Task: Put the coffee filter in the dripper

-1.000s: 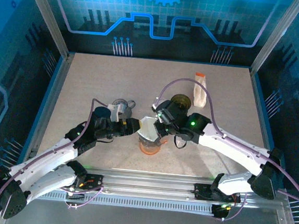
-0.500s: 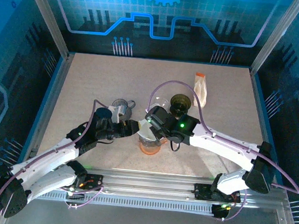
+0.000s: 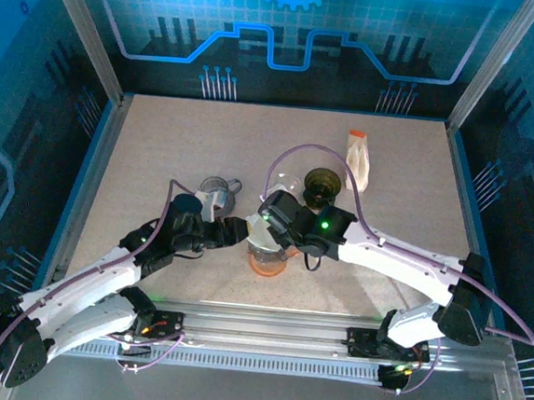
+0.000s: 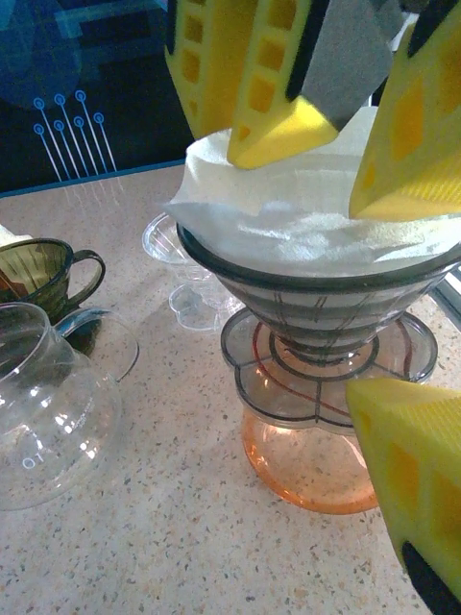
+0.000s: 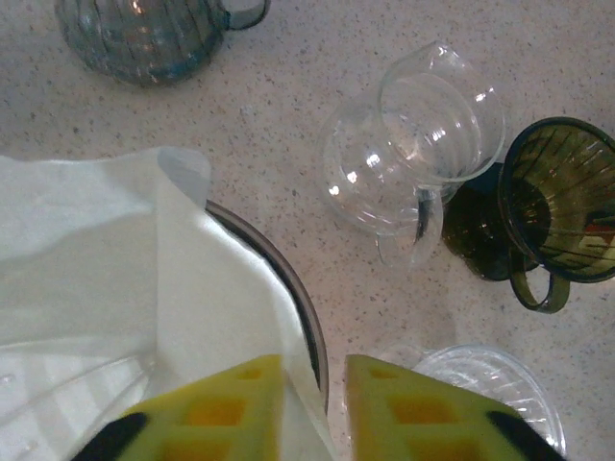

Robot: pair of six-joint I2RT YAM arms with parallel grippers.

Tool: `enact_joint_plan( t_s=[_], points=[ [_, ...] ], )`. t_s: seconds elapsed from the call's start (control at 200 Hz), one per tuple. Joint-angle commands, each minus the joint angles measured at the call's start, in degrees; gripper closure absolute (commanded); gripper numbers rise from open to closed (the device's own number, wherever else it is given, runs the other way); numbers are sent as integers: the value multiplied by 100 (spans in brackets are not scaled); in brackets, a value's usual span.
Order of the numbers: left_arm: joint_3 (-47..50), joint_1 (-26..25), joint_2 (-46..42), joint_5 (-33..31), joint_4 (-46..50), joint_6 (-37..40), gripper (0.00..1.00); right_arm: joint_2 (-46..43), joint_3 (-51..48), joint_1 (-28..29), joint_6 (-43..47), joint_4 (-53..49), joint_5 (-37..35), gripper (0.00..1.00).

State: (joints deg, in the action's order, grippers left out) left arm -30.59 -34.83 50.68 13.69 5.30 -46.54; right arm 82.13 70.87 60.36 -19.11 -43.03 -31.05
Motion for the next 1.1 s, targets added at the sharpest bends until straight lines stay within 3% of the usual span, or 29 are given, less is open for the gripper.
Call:
enact_joint_plan(
  t_s=[0.0, 0.105, 0.255, 0.385, 1.096],
  points=[
    [14, -43, 48, -89, 96, 62, 53, -421, 98, -46, -81, -1, 157, 68],
    [-8, -46, 68, -71, 57, 36, 52, -723, 5, -438, -272, 61, 1107, 61],
    [-26, -44, 92, -59, 36, 40, 52, -869, -181, -1064, -474, 137, 2466, 59],
    [-30, -46, 109, -55, 26, 34, 51, -705, -206, -1408, -430, 118, 3085, 58],
    [2, -48, 137, -26, -3, 20, 50, -347, -117, -1427, -258, 34, 2976, 85]
  ],
)
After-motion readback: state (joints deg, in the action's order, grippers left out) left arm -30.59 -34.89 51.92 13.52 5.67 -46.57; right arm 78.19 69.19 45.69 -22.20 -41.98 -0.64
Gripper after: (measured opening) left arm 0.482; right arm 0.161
